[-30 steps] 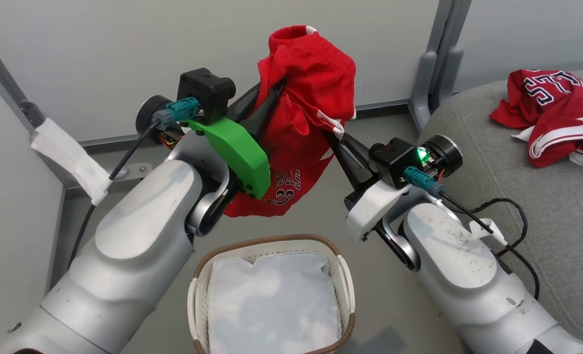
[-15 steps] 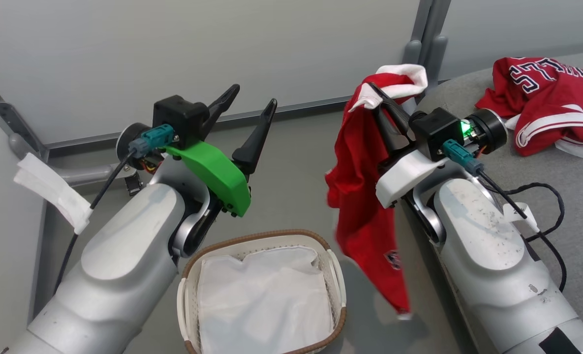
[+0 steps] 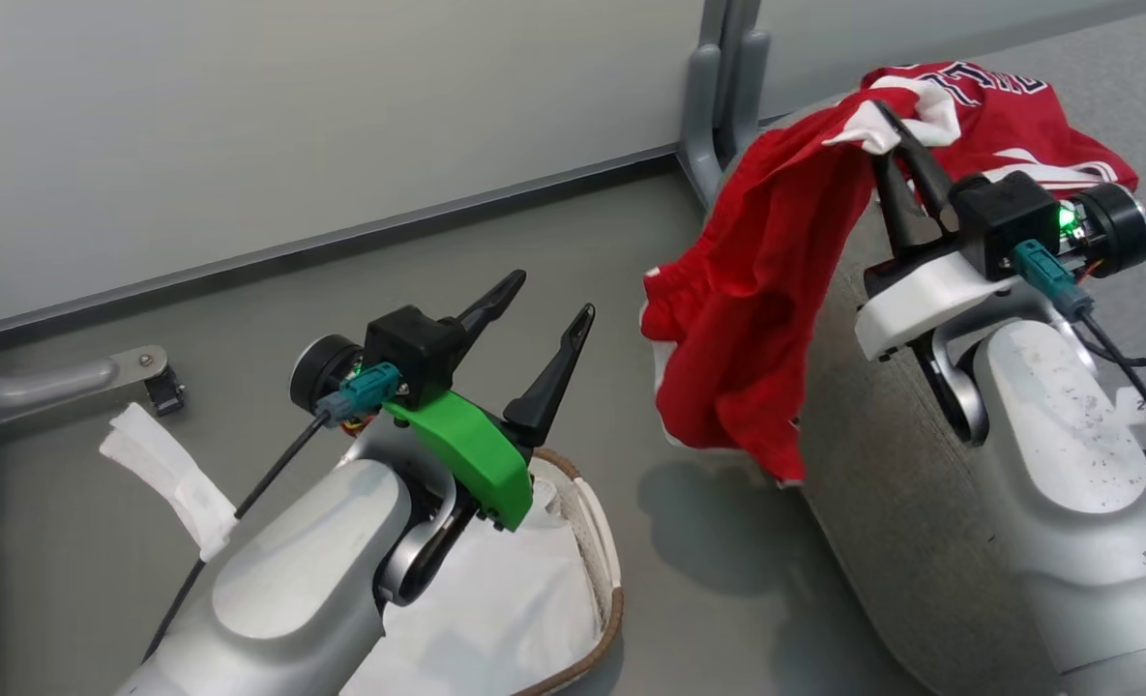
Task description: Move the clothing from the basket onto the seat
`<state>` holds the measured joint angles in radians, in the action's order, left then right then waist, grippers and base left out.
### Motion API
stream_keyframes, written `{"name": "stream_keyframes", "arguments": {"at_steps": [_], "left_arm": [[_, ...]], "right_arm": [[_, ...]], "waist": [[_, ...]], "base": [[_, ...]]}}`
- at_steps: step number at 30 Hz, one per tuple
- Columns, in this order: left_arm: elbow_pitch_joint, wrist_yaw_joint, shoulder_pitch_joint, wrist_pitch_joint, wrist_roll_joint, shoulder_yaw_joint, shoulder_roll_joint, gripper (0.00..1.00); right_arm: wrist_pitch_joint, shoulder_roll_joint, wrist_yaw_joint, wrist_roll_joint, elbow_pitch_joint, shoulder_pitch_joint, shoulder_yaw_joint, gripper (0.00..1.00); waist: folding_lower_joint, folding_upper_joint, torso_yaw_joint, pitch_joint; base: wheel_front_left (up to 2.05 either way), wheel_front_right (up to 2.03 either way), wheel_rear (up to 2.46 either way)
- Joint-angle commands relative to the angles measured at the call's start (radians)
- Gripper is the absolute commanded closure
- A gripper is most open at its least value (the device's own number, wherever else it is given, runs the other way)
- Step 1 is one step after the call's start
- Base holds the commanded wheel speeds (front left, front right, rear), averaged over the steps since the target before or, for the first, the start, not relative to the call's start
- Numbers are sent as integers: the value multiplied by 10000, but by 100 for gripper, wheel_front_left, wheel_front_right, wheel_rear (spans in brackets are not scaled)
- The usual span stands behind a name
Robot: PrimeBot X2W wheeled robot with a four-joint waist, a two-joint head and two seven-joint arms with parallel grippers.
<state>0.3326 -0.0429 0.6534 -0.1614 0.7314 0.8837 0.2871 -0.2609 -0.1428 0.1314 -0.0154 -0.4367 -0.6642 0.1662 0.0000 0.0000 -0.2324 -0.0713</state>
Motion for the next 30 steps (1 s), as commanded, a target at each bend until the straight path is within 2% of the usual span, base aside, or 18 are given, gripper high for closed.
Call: {"name": "stream_keyframes", "arguments": {"at_steps": [1, 10, 16, 26, 30], "left_arm": [[-42, 57, -164, -66, -142, 81, -23, 0], [-81, 70, -110, -46, -322, 352, -84, 0], [-7, 60, 84, -25, -392, 456, -93, 0], [77, 28, 222, -72, -462, 618, -230, 0], [21, 124, 368, -99, -529, 568, -177, 0]], "right_arm": [[31, -89, -14, 61, 134, 173, -149, 100], [252, -275, -13, 51, 859, 225, -613, 100], [312, -333, -14, -7, 1154, 332, -781, 100], [553, -524, -13, 26, 1125, 46, -800, 100], [755, -977, -14, -2, 823, -806, -672, 100]], "waist": [[0, 0, -792, -371], [0, 0, -2134, -921], [0, 0, -2606, -1241], [0, 0, -2483, -1592], [0, 0, -2244, -1827]], "base": [[0, 0, 0], [0, 0, 0], [0, 0, 0], [0, 0, 0], [0, 0, 0]]}}
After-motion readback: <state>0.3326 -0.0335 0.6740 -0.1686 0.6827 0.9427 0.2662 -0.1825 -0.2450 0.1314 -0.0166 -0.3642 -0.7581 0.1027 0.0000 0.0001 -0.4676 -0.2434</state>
